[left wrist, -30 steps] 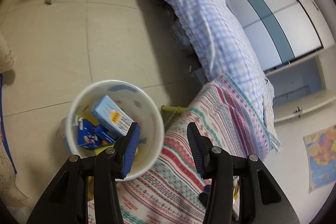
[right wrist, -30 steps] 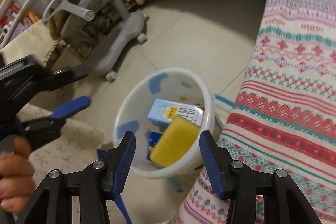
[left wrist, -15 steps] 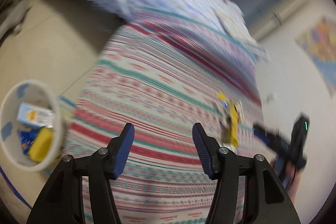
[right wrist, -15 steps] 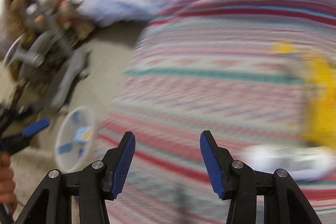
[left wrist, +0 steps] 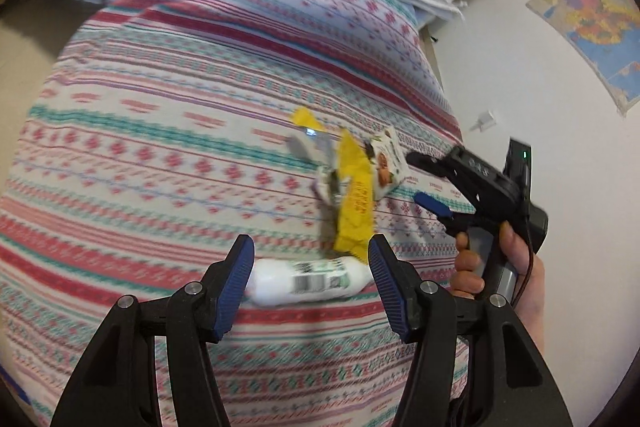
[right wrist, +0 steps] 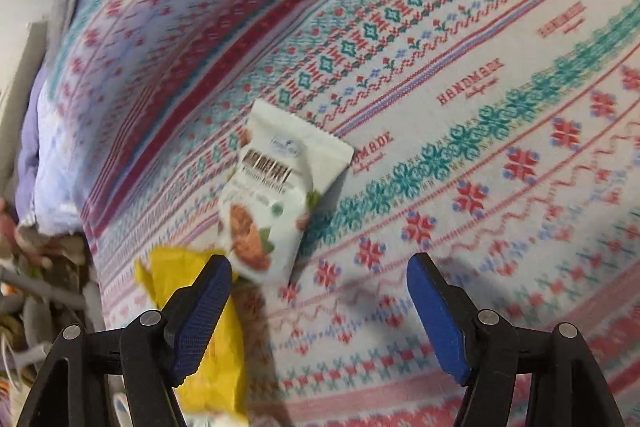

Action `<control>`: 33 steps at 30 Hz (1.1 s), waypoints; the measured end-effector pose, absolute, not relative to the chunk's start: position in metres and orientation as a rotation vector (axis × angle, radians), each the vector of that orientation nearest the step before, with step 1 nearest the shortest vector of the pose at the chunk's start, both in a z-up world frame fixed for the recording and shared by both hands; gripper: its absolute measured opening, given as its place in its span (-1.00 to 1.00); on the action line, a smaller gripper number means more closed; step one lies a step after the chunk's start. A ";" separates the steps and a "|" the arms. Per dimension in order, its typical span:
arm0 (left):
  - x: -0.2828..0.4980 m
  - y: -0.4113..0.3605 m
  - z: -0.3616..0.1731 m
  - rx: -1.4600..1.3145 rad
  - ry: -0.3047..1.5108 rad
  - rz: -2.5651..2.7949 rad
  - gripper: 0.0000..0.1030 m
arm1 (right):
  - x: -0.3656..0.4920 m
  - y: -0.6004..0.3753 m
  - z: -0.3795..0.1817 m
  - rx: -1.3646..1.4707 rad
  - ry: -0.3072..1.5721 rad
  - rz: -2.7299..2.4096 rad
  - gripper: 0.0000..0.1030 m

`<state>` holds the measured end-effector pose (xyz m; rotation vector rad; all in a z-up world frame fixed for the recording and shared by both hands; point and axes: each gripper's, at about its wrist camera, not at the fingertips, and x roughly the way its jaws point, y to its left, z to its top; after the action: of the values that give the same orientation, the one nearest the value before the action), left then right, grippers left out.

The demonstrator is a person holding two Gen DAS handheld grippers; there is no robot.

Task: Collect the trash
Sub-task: 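Grasp the yellow snack bag with the left gripper while the right grasps the pecan packet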

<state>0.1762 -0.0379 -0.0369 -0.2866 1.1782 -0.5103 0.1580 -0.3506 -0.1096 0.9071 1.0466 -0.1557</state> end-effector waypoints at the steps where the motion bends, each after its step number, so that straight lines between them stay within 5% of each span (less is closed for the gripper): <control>1: 0.177 -0.046 -0.041 -0.276 1.183 -0.516 0.21 | 0.162 -0.350 -0.110 0.901 1.043 -0.156 0.50; 11: 0.206 -0.090 -0.104 -0.364 1.293 -0.491 0.14 | 0.197 -0.353 -0.117 0.917 1.036 -0.139 0.49; 13: 0.208 -0.094 -0.104 -0.396 1.272 -0.517 -0.31 | 0.199 -0.358 -0.117 0.926 1.035 -0.137 0.49; 14: 0.207 -0.097 -0.103 -0.388 1.265 -0.531 -0.79 | 0.200 -0.359 -0.117 0.930 1.036 -0.135 0.49; 29: 0.182 -0.034 -0.035 -0.599 1.114 -0.661 -0.93 | 0.210 -0.356 -0.124 0.949 1.046 -0.110 0.47; 31: 0.183 -0.015 -0.031 -0.635 1.100 -0.644 -0.93 | 0.210 -0.354 -0.124 0.924 1.049 -0.116 0.39; 33: 0.187 -0.002 -0.028 -0.664 1.092 -0.628 -0.93 | 0.211 -0.350 -0.125 0.879 1.057 -0.121 0.01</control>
<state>0.1870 -0.0020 -0.0284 -0.6638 1.0923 -0.6284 0.2110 -0.3503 -0.1248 0.8787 1.0570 -0.1205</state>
